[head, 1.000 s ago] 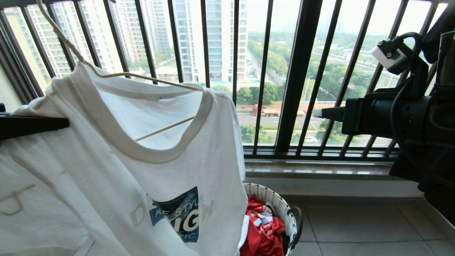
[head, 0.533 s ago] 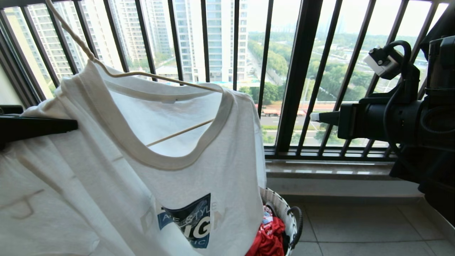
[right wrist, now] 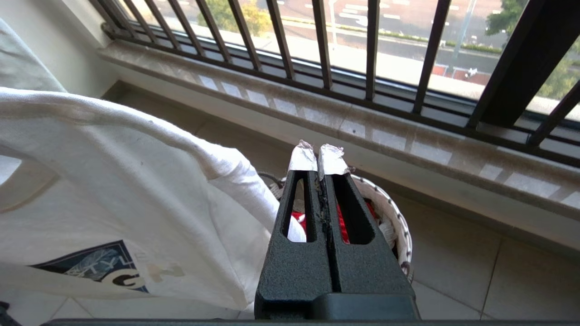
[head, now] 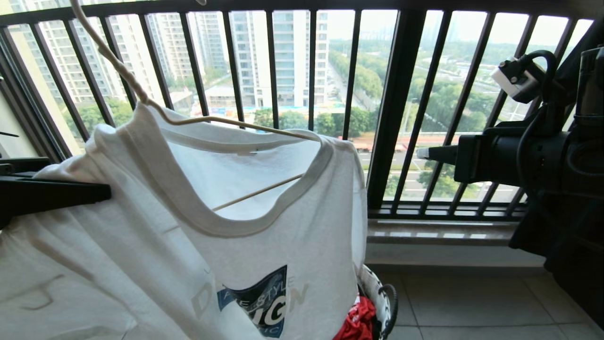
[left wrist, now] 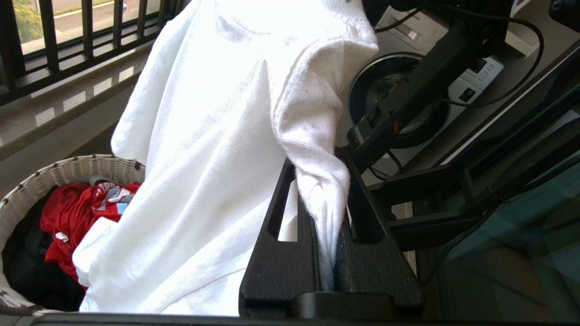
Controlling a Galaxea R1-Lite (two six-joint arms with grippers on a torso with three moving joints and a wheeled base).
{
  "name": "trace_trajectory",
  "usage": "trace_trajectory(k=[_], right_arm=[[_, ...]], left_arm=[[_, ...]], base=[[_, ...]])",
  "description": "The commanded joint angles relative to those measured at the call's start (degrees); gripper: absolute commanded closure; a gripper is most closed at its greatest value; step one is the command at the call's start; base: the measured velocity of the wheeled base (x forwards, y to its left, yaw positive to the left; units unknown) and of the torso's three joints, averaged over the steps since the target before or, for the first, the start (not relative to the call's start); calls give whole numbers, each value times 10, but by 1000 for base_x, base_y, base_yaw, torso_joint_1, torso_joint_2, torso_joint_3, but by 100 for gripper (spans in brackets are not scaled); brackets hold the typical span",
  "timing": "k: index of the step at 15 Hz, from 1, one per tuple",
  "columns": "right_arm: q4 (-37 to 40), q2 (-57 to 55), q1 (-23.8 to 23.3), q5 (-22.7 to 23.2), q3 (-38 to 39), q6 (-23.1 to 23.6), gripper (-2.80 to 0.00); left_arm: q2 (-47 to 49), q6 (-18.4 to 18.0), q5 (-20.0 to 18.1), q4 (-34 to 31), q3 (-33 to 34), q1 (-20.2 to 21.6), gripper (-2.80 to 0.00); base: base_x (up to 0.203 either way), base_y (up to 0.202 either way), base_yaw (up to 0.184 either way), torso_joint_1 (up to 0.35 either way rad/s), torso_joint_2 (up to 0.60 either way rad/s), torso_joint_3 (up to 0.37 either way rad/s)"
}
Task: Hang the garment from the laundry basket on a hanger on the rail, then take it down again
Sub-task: Hang the clothes rack on the clothesline
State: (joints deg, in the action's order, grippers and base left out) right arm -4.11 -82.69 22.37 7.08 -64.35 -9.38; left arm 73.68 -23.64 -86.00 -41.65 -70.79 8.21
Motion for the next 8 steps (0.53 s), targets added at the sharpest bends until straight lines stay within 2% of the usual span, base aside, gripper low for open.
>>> trace_trajectory(k=[1, 8], right_arm=[[1, 8, -8, 1, -1, 0, 0], [1, 10, -8, 1, 0, 0, 0]], left_arm=[[-16, -1, -4, -2, 11, -17, 0], [-39, -2, -6, -1, 26, -31, 0]], base=[[0, 0, 0, 80, -552, -325], [0, 0, 0, 142, -472, -324]])
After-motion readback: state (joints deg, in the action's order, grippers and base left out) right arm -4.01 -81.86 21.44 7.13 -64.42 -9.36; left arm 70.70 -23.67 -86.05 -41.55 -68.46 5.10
